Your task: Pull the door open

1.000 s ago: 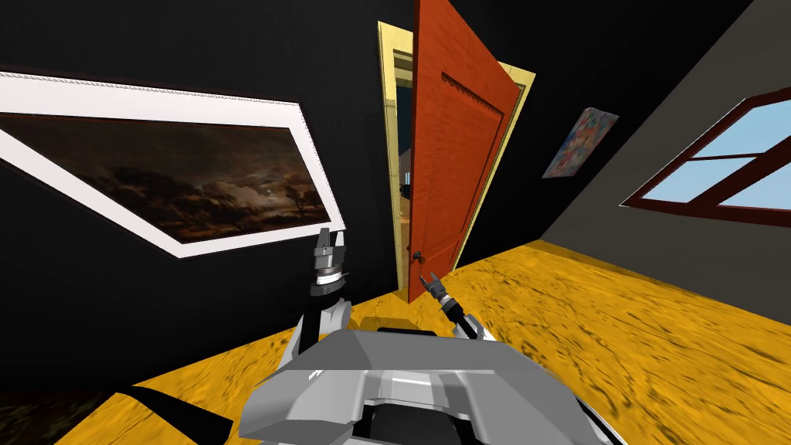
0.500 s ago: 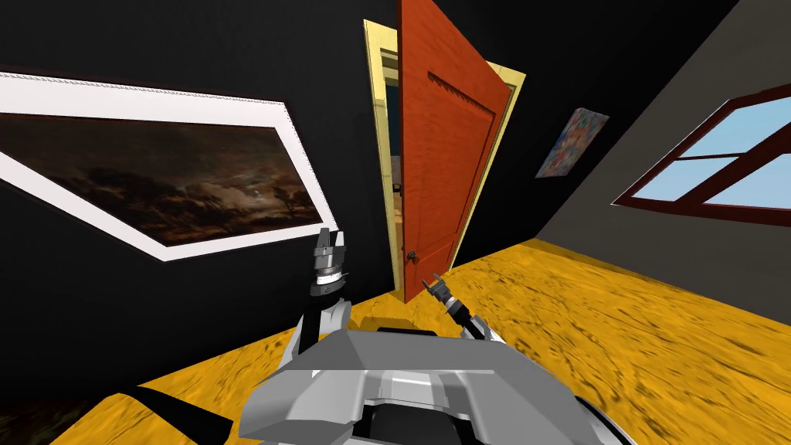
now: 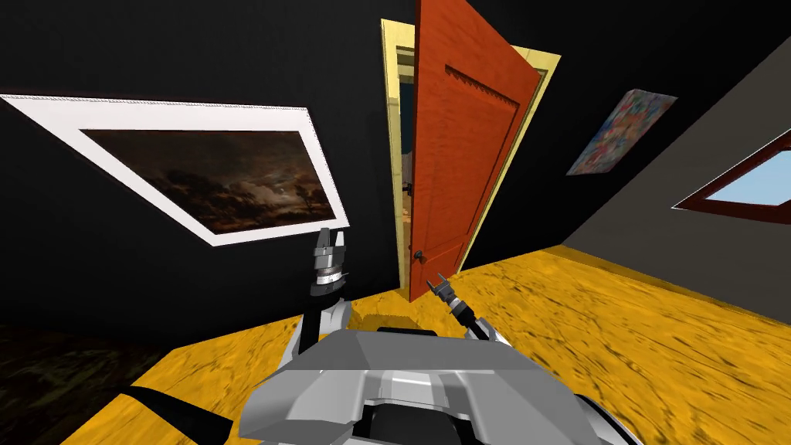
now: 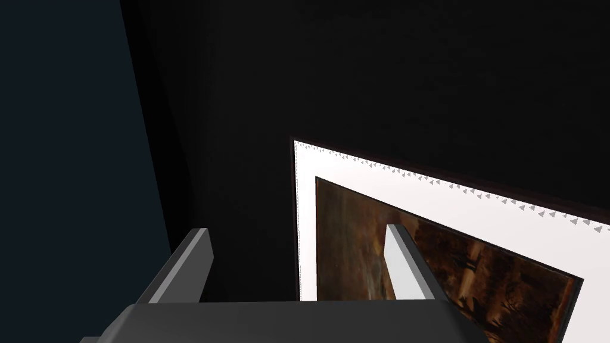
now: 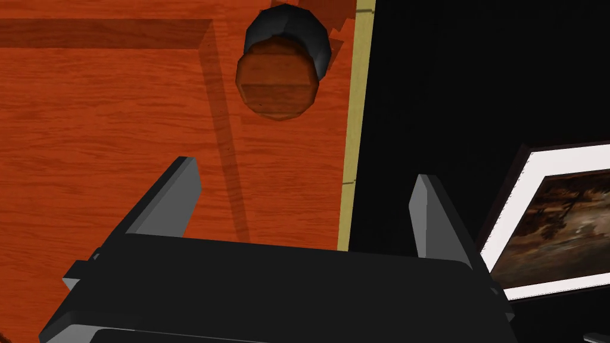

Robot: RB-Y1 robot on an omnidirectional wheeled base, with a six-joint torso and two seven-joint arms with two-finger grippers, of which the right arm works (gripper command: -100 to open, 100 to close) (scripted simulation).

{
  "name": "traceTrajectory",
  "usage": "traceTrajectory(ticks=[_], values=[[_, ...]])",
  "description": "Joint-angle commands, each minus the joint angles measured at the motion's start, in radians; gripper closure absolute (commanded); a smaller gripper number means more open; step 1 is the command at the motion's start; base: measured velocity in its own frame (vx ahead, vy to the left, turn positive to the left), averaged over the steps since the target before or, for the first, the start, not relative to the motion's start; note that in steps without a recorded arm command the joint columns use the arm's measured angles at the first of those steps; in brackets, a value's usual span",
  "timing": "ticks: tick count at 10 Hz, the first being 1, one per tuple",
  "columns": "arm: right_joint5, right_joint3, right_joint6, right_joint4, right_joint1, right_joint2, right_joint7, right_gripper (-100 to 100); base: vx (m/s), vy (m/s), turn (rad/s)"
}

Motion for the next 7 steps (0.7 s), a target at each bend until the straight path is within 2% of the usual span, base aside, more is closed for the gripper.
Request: traceTrajectory(ticks=[1,2,3,5,7], values=[[-0.007,-0.005,0.013,-0.036,0.022,-0.008,-0.008,-100,-0.044,0.086,0.146],[-0.007,-0.005,0.013,-0.036,0.022,-0.008,-0.008,-100,-0.012,0.045,-0.036],[-0.03,-0.029,0.011,-0.023,0.024,-0.019,-0.001,-100,0.001,0.065,0.3],[-0.055,-0.055,0.009,-0.008,0.026,-0.03,0.008,-100,0.024,0.074,0.23],[-0.106,-0.107,0.005,0.023,0.03,-0.053,0.025,-100,0.093,0.064,0.406]])
